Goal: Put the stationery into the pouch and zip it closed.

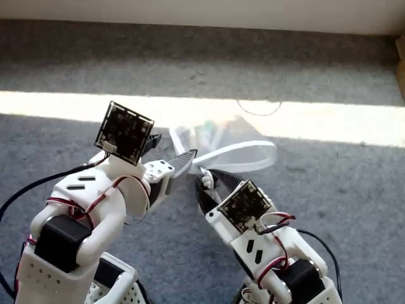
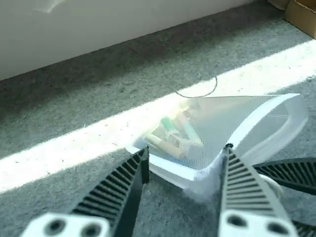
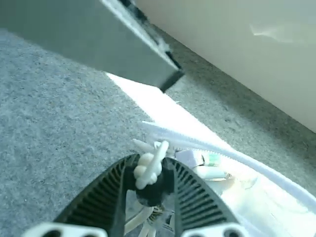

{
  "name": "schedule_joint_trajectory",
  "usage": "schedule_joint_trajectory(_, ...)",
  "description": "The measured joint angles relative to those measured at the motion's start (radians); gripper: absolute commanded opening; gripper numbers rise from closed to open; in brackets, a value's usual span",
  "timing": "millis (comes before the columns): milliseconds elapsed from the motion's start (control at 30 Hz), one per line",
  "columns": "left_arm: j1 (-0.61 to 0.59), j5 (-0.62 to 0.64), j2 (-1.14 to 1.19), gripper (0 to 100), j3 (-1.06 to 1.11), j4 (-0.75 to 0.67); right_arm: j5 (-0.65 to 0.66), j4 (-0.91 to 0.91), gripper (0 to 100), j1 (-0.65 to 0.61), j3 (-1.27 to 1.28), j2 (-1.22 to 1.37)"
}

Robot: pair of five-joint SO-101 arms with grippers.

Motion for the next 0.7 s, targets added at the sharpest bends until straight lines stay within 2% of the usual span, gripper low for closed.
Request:
schedule_joint_trajectory(400, 0.0, -0.18, 0.0, 23, 0.0, 0.121, 0.0, 0.0, 0.4, 0.074, 0.0, 0.0)
schedule_joint_trajectory(567, 0.002, -0.256, -0.002, 23, 0.009, 0.126, 0.0, 0.0, 0.4, 0.087, 0.0, 0.0)
schedule_joint_trajectory(700, 0.055, -0.321, 0.0, 23, 0.068, 0.126, 0.0, 0.0, 0.4, 0.118, 0.0, 0.0)
